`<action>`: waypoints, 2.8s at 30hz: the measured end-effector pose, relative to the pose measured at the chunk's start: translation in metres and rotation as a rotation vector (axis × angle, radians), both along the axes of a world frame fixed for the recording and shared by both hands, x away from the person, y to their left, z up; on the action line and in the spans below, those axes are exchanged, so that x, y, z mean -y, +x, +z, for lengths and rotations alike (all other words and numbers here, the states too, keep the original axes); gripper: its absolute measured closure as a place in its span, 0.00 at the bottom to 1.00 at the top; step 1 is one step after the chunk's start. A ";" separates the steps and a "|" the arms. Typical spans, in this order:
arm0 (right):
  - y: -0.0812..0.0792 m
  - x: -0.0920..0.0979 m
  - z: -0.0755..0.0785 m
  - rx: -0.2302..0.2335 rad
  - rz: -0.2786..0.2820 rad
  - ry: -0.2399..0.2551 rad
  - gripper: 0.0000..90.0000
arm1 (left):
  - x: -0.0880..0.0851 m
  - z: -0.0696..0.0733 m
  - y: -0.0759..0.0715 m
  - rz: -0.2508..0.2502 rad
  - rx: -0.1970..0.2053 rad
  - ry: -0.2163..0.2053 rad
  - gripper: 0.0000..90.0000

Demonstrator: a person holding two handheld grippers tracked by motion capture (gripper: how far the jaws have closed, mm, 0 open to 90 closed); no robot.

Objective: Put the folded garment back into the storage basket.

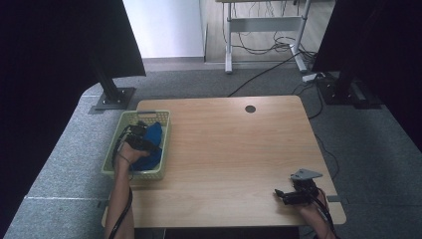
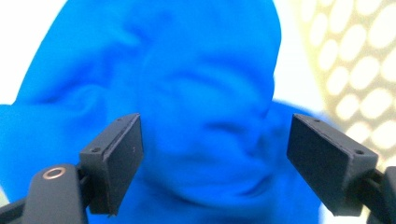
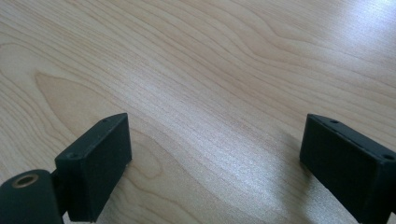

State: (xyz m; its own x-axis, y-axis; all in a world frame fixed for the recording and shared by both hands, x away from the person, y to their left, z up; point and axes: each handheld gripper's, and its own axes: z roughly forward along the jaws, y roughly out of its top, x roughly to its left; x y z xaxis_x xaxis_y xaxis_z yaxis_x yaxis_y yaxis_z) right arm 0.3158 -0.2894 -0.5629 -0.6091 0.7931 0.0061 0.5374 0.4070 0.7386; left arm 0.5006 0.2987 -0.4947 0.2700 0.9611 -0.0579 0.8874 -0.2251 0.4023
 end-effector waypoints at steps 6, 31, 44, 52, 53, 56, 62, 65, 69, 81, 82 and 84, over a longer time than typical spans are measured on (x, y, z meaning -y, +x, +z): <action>0.000 0.000 0.000 0.000 0.000 0.000 0.10 | 0.007 -0.020 0.002 0.135 -0.110 0.075 0.16; 0.000 0.000 0.000 0.000 -0.001 0.000 0.10 | -0.009 -0.021 0.001 -0.100 0.020 0.020 0.11; 0.000 0.000 0.000 0.000 0.000 0.000 0.10 | -0.010 0.005 -0.011 -0.053 0.142 0.009 0.10; 0.000 0.000 0.000 0.000 0.000 0.000 0.10 | -0.006 0.016 -0.020 -0.057 0.222 -0.038 0.11; 0.000 0.000 0.000 0.000 0.000 0.000 0.10 | -0.006 0.017 -0.021 -0.059 0.227 -0.040 0.11; 0.000 0.000 0.000 0.000 0.000 0.000 0.10 | -0.002 0.019 -0.023 -0.065 0.236 -0.043 0.11; 0.000 0.000 0.000 0.000 0.000 0.000 0.10 | 0.007 0.024 -0.026 -0.087 0.252 -0.042 0.11; 0.000 0.000 0.000 0.000 0.000 0.000 0.10 | 0.011 0.025 -0.028 -0.094 0.261 -0.044 0.10; 0.000 0.000 0.000 0.000 0.000 0.000 0.10 | 0.016 0.027 -0.031 -0.096 0.277 -0.046 0.10; 0.000 0.000 0.000 0.000 0.000 0.000 0.10 | 0.030 0.036 -0.043 -0.123 0.332 -0.060 0.10; 0.000 0.000 0.000 0.000 0.000 0.000 0.10 | 0.032 0.037 -0.044 -0.124 0.336 -0.061 0.10; 0.000 0.000 0.000 0.000 0.000 0.000 0.10 | 0.033 0.038 -0.046 -0.130 0.343 -0.067 0.10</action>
